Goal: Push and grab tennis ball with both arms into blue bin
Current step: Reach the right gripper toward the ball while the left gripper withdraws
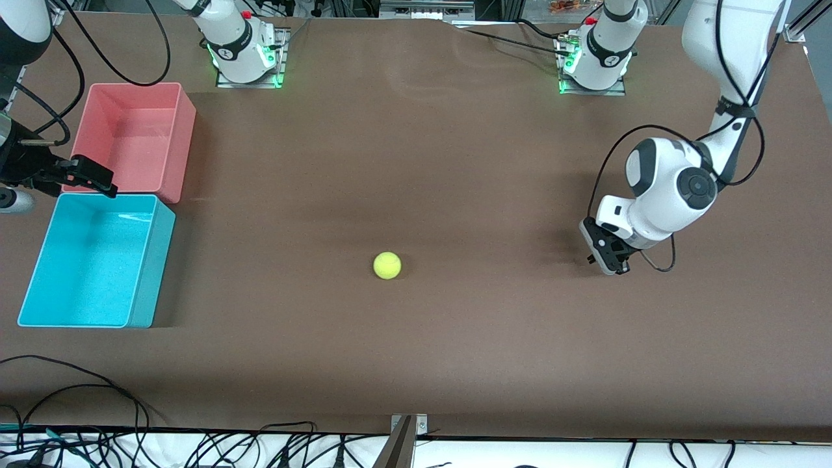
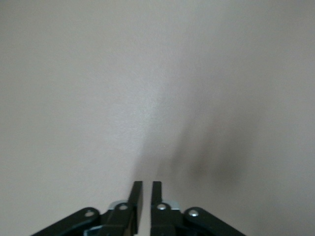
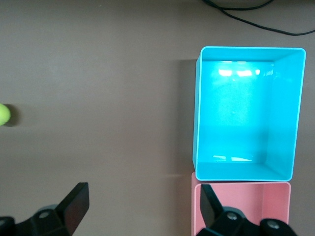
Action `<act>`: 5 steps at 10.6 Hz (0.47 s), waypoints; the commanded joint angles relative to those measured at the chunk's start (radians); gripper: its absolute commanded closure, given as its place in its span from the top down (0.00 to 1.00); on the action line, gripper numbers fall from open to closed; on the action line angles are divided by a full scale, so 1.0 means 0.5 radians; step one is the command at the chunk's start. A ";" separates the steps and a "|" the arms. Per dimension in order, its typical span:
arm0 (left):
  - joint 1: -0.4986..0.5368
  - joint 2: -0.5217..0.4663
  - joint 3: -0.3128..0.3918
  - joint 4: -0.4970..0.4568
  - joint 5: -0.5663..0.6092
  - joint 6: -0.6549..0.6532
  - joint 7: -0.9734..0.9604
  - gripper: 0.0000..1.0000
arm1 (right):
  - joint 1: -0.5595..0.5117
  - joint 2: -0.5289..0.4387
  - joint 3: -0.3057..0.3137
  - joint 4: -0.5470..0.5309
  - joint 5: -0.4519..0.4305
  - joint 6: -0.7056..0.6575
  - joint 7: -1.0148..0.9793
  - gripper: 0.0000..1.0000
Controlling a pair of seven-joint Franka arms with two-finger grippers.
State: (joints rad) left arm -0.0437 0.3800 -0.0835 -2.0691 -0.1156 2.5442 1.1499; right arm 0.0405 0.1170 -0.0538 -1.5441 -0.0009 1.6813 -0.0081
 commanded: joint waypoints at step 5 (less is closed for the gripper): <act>0.029 -0.425 0.032 -0.151 0.001 -0.228 -0.008 1.00 | 0.005 0.045 0.022 0.002 0.032 0.024 -0.039 1.00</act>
State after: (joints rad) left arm -0.0368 0.2566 -0.0692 -2.1043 -0.1156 2.4697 1.1482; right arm 0.0443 0.1281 -0.0470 -1.5441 -0.0009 1.6829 -0.0125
